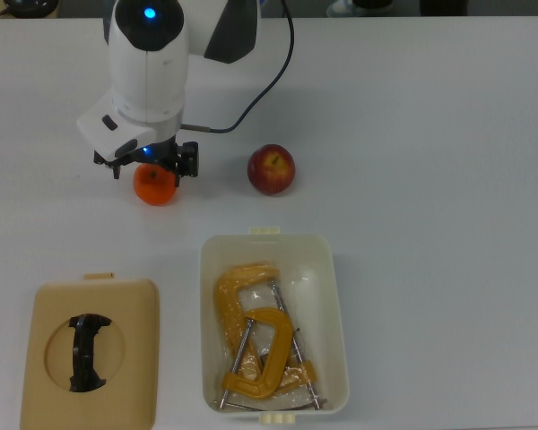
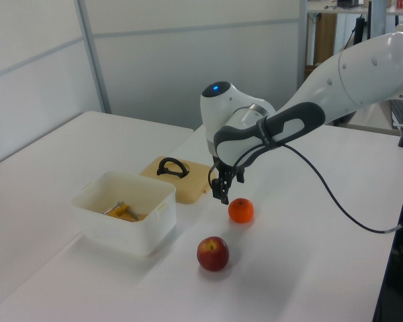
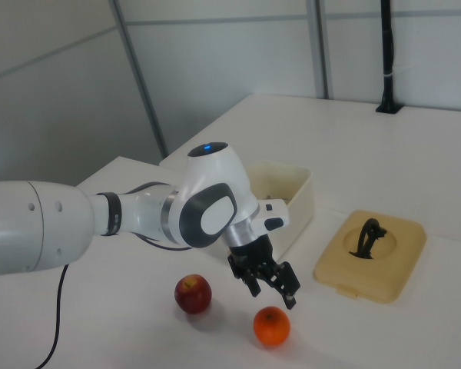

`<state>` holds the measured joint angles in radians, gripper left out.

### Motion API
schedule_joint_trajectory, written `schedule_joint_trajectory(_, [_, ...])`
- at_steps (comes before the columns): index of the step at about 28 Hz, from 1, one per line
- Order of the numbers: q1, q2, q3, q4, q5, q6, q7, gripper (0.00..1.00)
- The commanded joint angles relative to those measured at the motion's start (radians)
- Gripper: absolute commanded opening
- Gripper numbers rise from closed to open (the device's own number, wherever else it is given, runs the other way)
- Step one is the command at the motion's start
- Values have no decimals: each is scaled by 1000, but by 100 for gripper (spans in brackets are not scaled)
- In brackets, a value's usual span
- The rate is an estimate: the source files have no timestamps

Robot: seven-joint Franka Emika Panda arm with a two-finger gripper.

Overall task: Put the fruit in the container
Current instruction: 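Lower the open gripper down onto the orange tangerine, then close the gripper around the orange tangerine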

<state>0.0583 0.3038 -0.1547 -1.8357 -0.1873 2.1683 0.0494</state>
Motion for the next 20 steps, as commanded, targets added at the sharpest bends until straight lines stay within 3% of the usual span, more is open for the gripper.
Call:
schedule_joint_trajectory(1, [11, 1, 0, -48, -69, 50, 59, 100])
schedule_joint_trajectory(10, [40, 3, 4, -155, -185, 159, 193, 98])
schedule_joint_trajectory(12, [40, 3, 4, -157, -192, 157, 194, 81])
schedule_joint_trajectory(13, [40, 5, 4, -157, -192, 157, 194, 47])
schedule_joint_trajectory(15, [40, 3, 4, -157, -192, 157, 196, 4])
schedule_joint_trajectory(16, [40, 3, 4, -155, -192, 157, 202, 0])
schedule_joint_trajectory(20, [40, -11, 6, -145, -185, 156, 225, 0])
